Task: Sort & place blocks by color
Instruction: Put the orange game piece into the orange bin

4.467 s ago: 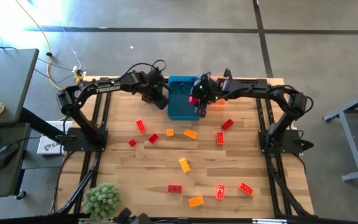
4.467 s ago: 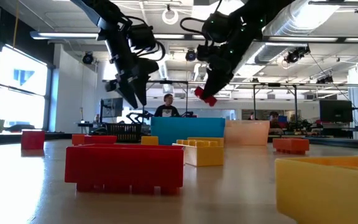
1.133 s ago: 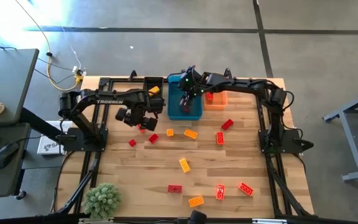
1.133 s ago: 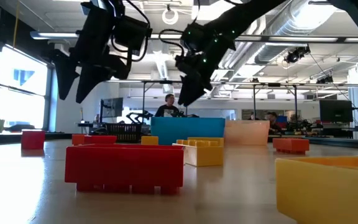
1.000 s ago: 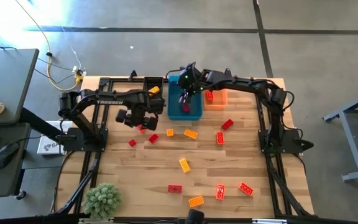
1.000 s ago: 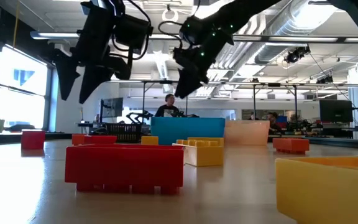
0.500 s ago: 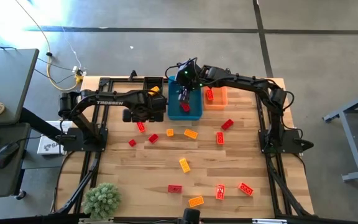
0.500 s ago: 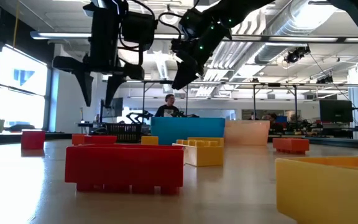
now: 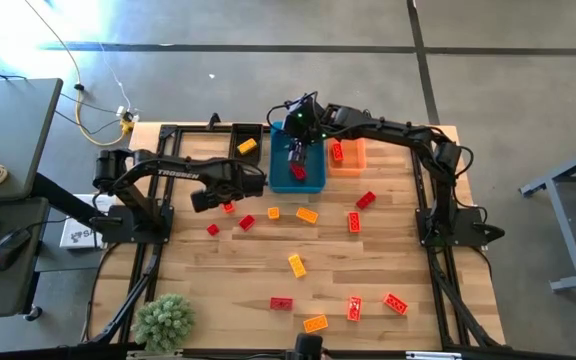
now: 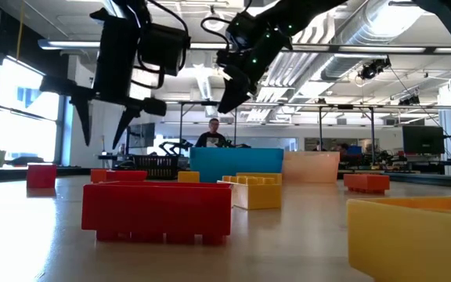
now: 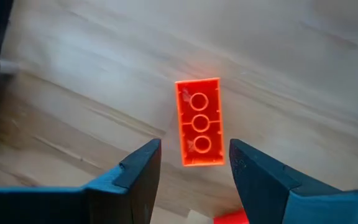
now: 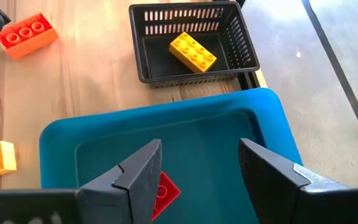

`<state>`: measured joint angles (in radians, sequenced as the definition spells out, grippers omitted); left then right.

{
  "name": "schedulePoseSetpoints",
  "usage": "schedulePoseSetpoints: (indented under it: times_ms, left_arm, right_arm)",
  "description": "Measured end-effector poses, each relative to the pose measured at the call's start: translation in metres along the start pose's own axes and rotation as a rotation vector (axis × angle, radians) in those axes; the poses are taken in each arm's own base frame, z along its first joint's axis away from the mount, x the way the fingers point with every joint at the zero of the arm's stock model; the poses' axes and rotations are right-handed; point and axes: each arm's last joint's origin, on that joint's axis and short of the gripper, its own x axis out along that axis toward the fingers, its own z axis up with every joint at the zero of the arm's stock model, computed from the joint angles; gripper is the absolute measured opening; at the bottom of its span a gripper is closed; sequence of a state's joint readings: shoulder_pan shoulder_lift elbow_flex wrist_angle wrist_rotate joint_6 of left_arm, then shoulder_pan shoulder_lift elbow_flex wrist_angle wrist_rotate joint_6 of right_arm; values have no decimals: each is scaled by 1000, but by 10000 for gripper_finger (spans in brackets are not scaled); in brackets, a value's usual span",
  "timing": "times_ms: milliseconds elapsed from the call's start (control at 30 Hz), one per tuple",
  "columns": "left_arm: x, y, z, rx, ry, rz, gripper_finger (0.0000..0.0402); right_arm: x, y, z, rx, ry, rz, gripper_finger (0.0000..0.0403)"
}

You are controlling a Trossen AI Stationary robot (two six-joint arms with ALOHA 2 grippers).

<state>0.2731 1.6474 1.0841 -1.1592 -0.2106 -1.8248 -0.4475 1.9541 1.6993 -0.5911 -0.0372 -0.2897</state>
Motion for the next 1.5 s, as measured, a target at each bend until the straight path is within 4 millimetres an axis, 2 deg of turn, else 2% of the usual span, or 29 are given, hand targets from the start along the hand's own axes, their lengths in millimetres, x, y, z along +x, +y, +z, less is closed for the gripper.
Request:
schedulePoseSetpoints:
  times_ms: [433,967,1500]
  left_arm:
    - [2,-1,1,-35,-50,-21,178]
    - [34,-17,-6,-26,-56,78,178]
    - [44,-21,-4,7,-76,107,178]
  right_arm:
    - [0,-2,0,3,1,-2,201]
    - [0,-1,-1,3,6,-1,201]
    - [0,-1,-1,4,6,-1,201]
